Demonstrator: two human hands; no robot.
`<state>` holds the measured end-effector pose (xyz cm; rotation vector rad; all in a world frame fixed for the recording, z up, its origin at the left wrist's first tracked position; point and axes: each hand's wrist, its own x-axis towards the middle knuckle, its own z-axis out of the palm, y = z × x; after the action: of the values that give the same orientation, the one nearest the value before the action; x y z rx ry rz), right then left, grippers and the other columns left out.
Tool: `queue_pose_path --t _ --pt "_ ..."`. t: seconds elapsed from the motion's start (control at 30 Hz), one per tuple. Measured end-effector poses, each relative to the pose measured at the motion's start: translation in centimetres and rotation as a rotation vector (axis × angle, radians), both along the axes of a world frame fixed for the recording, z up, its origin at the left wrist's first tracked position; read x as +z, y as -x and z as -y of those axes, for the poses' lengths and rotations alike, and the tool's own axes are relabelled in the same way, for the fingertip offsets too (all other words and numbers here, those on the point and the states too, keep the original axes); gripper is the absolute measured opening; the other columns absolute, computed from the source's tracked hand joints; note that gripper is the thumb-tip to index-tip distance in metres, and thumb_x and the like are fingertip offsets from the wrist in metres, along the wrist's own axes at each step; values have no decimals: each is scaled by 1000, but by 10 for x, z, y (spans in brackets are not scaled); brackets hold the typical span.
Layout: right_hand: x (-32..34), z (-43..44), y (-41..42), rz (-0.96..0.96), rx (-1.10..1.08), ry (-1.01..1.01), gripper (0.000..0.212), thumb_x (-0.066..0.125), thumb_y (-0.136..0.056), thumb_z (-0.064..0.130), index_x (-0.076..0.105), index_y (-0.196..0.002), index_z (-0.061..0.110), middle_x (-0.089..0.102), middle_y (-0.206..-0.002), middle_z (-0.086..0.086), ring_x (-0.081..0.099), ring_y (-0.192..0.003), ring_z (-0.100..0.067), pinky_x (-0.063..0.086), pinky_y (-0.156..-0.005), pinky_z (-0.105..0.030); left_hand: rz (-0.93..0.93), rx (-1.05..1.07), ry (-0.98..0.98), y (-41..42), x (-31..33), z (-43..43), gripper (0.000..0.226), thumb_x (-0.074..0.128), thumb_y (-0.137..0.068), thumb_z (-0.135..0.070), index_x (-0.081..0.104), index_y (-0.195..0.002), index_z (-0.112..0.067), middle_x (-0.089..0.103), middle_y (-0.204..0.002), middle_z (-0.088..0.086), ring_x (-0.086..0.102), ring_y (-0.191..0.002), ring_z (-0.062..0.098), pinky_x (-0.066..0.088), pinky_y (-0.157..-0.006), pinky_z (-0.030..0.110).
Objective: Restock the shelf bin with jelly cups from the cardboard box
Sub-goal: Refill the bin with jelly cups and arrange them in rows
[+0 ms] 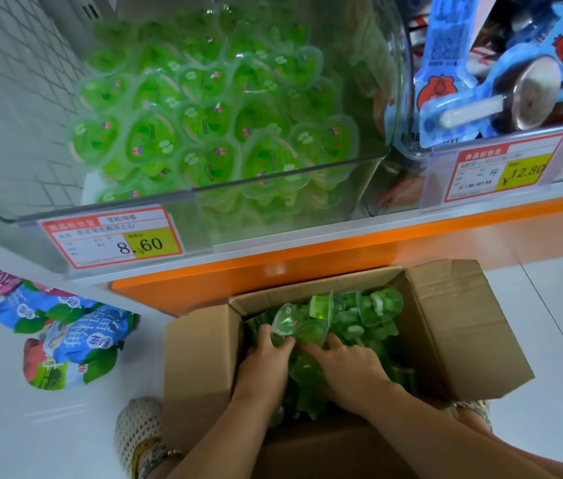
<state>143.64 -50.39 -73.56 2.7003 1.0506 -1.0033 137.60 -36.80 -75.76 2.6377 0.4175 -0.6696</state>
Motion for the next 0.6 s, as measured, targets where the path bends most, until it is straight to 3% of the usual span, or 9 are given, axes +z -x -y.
queue_pose_path --t 0.07,0.13,0.3,0.4,0.5,0.6 --pt "0 2 -1 4 -16 3 73 57 -90 32 9 -145 38 39 -136 -10 58 -107 -33 48 -81 -39 -52 -72 -4 -2 13 2 46 46 -95 -19 33 -138 -23 33 -133 14 56 -105 28 48 -87 37" --pt "-1 2 -1 18 -50 -3 73 60 -88 37 14 -145 36 41 -135 -8 59 -107 -31 49 -81 -38 -94 -24 51 0 25 0 59 50 -90 -6 31 -142 -27 12 -148 7 54 -108 25 48 -89 33" --pt "-7 4 -1 76 -141 -96 73 61 -81 51 24 -141 35 45 -132 -3 60 -105 -26 50 -81 -34 39 28 71 -2 44 -2 49 62 -87 -19 41 -128 -37 14 -145 -7 59 -91 11 51 -80 23" --pt "-13 4 5 44 -246 -127 73 62 -81 50 23 -141 36 37 -138 -4 55 -114 -27 50 -86 -36 114 30 113 -4 54 -8 46 63 -87 -24 43 -125 -39 15 -142 -11 54 -80 6 47 -73 17" --pt "-17 1 2 -13 -324 -112 85 66 -78 50 17 -146 38 25 -146 -8 50 -120 -29 49 -90 -37 158 62 159 -6 69 -18 44 64 -86 -27 44 -123 -40 18 -138 -13 55 -98 10 48 -81 20" --pt "-15 -1 -4 -45 -324 -112 89 68 -78 49 13 -147 39 26 -146 -6 51 -119 -26 49 -91 -36 194 96 183 -6 83 -30 43 65 -85 -26 46 -120 -41 22 -133 -14 51 -106 11 45 -84 20"
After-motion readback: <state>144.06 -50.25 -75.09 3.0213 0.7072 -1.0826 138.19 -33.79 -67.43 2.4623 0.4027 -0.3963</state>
